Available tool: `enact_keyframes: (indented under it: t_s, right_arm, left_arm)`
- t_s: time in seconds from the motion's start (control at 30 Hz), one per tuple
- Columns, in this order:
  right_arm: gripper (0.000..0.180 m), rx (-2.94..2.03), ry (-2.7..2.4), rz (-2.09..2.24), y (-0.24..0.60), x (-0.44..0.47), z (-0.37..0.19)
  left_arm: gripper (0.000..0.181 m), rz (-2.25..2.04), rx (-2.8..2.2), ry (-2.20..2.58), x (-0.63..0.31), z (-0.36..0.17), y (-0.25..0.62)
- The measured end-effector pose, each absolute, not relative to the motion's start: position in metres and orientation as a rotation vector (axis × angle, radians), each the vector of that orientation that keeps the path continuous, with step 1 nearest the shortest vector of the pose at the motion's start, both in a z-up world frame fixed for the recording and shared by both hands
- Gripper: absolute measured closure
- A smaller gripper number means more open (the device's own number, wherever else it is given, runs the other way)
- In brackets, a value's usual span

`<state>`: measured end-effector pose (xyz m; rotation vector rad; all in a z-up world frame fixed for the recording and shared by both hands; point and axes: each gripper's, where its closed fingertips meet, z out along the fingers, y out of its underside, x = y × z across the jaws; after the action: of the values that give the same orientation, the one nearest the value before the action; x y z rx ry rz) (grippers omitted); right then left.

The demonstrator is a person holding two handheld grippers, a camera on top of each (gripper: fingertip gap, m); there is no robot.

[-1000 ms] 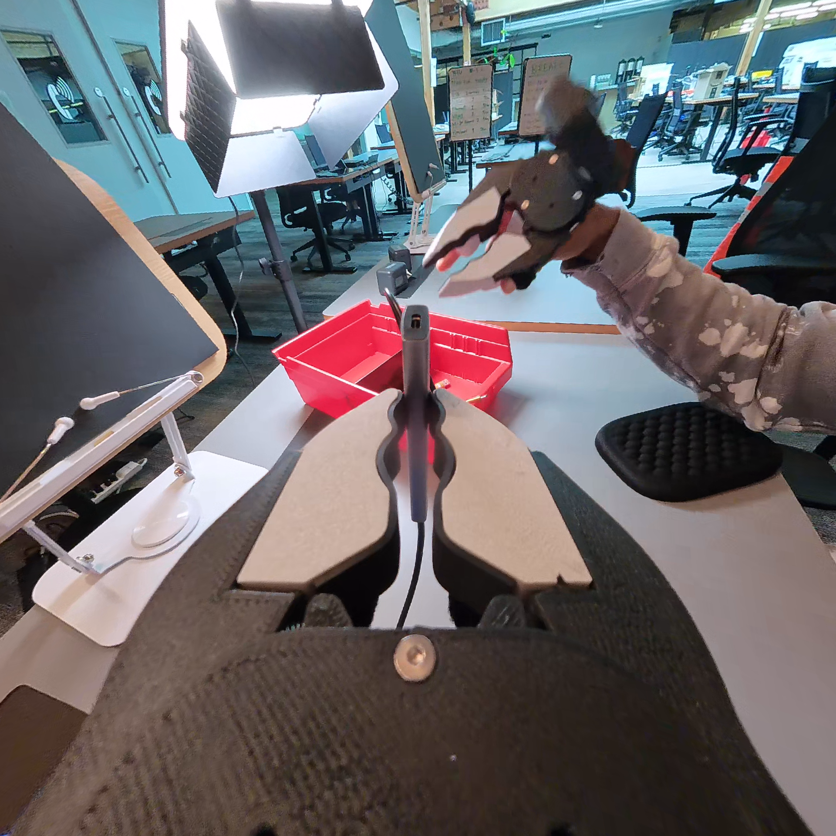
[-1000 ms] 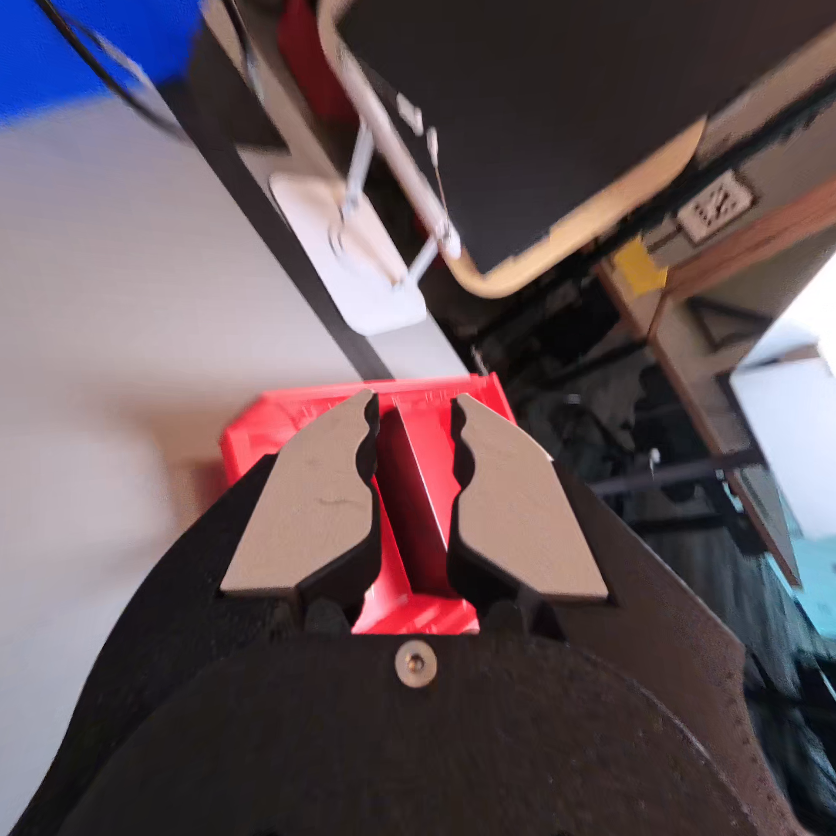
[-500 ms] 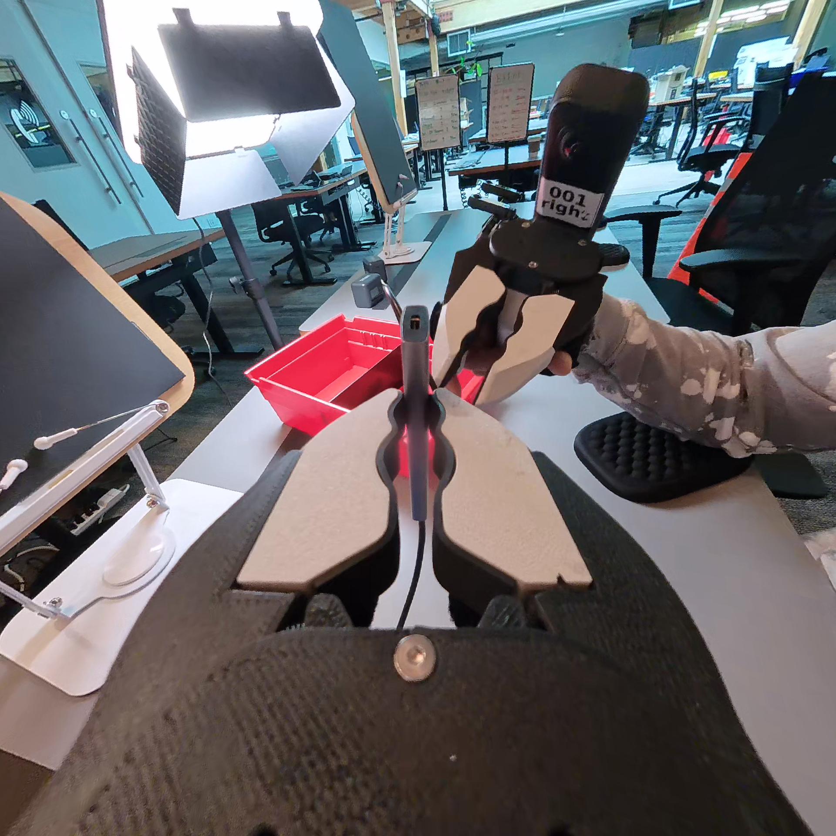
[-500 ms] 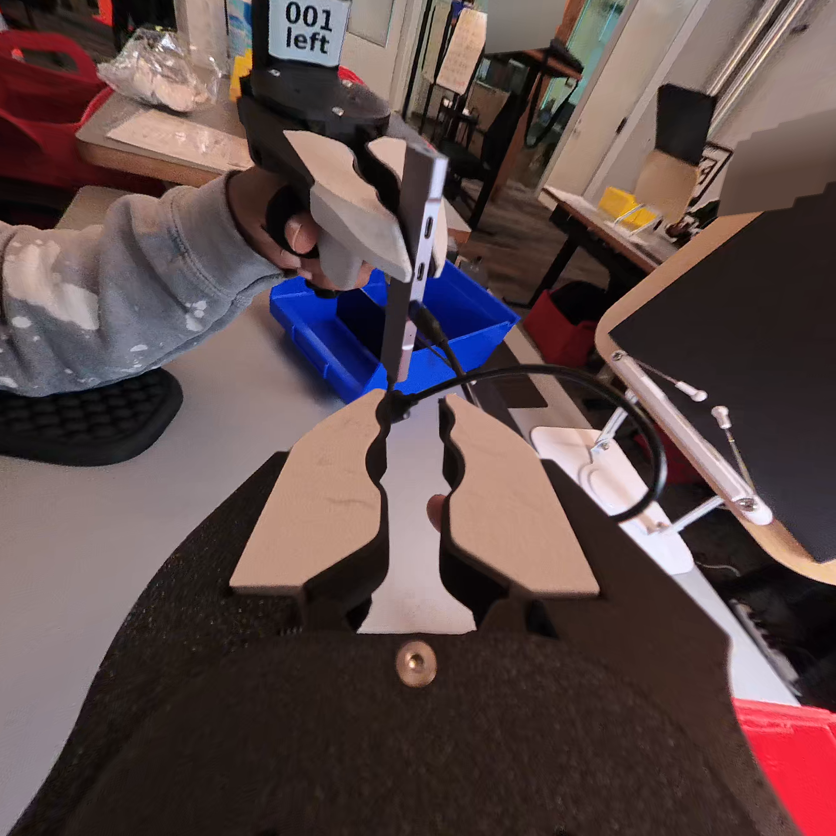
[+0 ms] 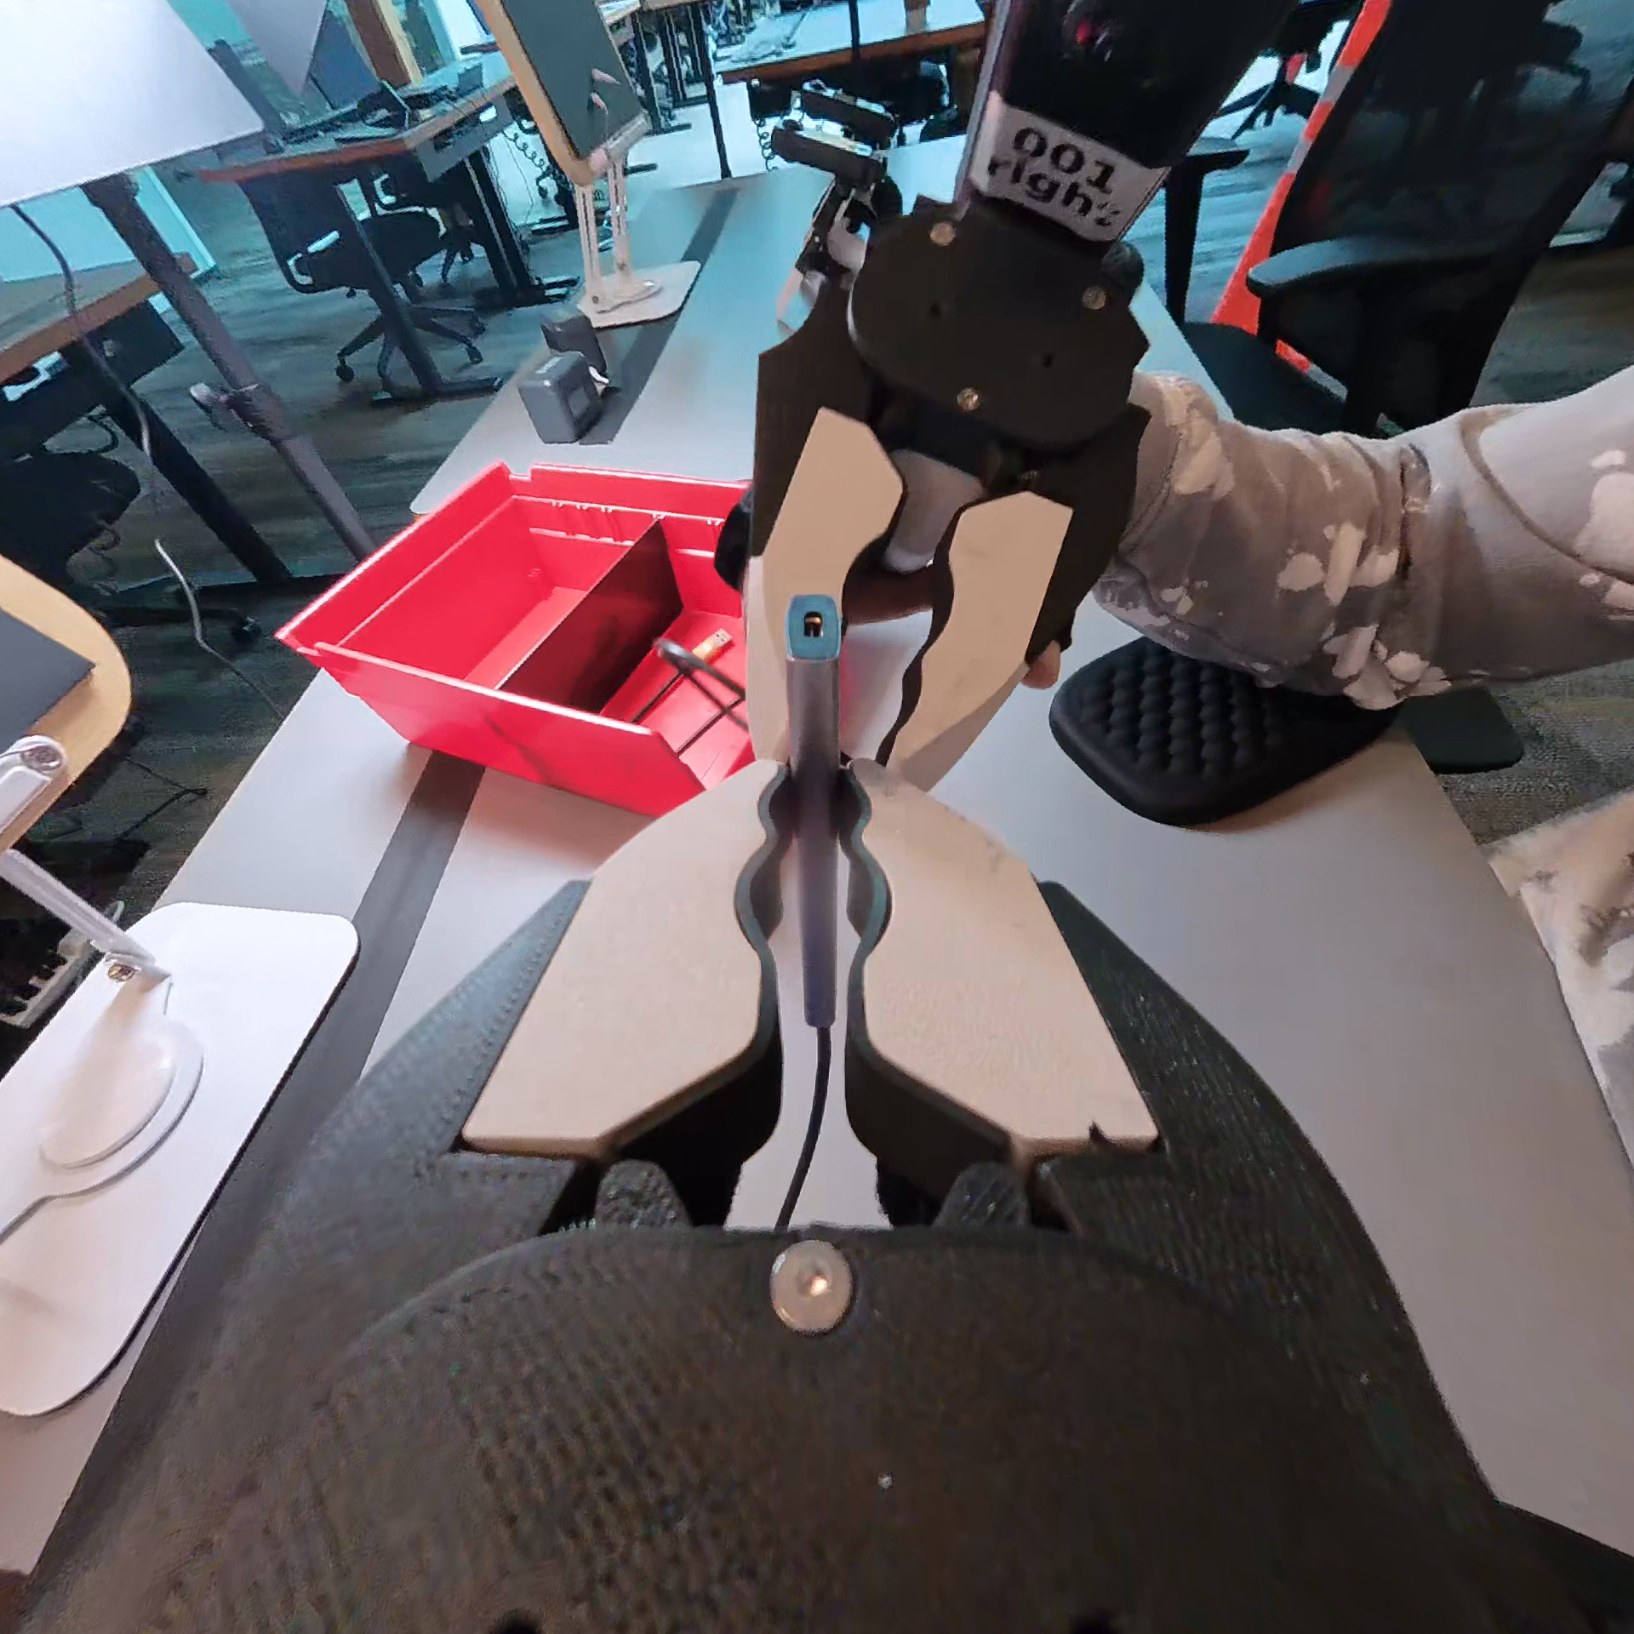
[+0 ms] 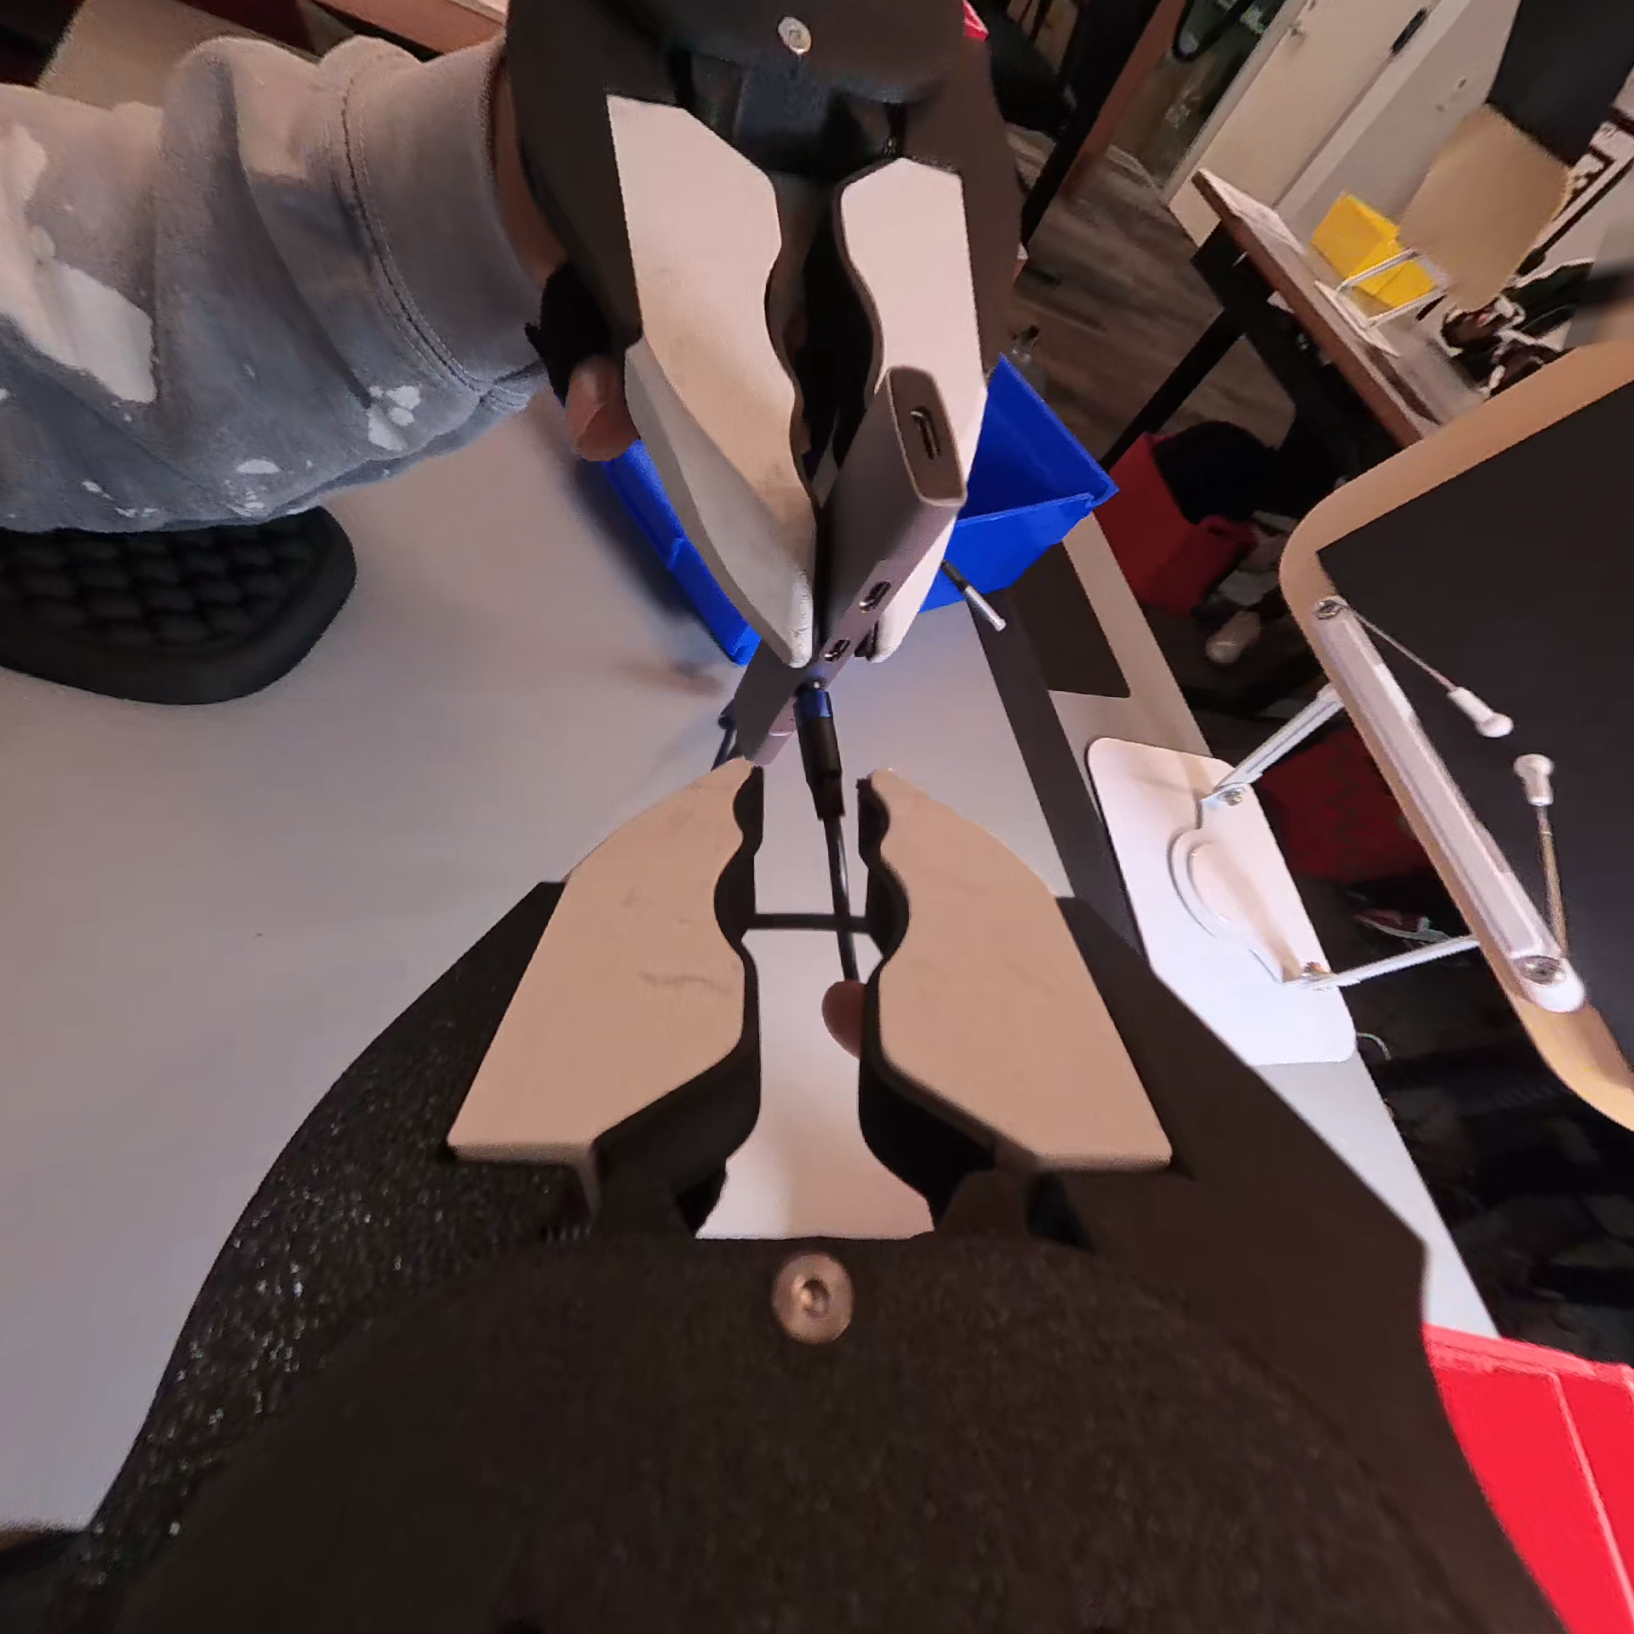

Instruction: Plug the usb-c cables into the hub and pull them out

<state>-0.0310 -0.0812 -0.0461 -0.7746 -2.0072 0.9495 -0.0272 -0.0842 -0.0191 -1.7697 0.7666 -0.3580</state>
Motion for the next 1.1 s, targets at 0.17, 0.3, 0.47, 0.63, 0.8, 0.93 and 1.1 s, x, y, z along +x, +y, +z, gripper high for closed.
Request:
enact_keyframes:
  t_s: [0.17,0.3,0.47,0.63,0.8,0.93,1.1]
  right_arm:
    - [0.169,-0.759,-2.004,1.06,-0.088,-0.029,-0.044]
    - [0.173,-0.743,-2.006,1.104,-0.089,-0.024,-0.041]
    - [0.173,-0.741,-2.037,1.098,-0.087,-0.016,-0.04]
    - [0.173,-0.728,-2.044,1.107,-0.087,-0.009,-0.035]
    - [0.173,-0.71,-2.042,1.1,-0.089,-0.008,-0.033]
    - [0.173,-0.693,-2.027,1.116,-0.089,-0.007,-0.031]
    - [0.173,-0.664,-2.02,1.103,-0.091,-0.006,-0.029]
  left_arm:
    - [0.171,-0.427,-1.727,0.774,-0.02,-0.017,-0.085]
    - [0.171,-0.464,-1.691,0.78,-0.015,-0.013,-0.086]
    - [0.163,-0.517,-1.686,0.808,-0.01,-0.014,-0.093]
    - [0.158,-0.464,-1.744,0.873,-0.008,-0.031,-0.093]
    - [0.171,-0.405,-1.729,0.895,-0.007,-0.031,-0.09]
    - [0.171,-0.367,-1.69,0.907,-0.005,-0.025,-0.091]
    - [0.171,-0.359,-1.658,0.918,-0.001,-0.022,-0.091]
